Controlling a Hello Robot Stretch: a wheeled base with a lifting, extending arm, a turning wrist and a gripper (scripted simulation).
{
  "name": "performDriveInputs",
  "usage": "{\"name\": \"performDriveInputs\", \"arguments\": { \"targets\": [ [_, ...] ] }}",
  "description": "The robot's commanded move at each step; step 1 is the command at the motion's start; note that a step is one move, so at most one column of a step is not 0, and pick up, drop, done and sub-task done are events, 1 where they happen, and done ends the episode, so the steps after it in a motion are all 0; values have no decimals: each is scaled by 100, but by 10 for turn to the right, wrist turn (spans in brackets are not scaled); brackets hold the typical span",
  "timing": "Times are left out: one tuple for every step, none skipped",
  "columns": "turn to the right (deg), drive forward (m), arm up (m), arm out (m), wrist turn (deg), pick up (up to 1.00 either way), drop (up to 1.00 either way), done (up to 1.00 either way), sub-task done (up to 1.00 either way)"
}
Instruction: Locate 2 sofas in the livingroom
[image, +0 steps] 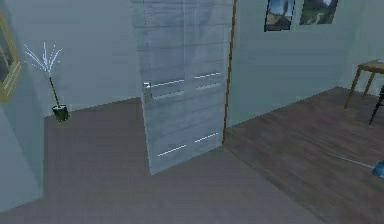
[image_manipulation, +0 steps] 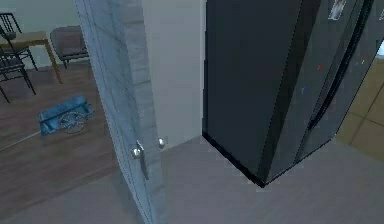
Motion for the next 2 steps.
{"name": "performDriveInputs", "arguments": {
  "targets": [
    [60, 0, 0, 0, 0, 0, 0, 0, 0],
    [0, 40, 0, 0, 0, 0, 0, 0, 0]
  ]
}}
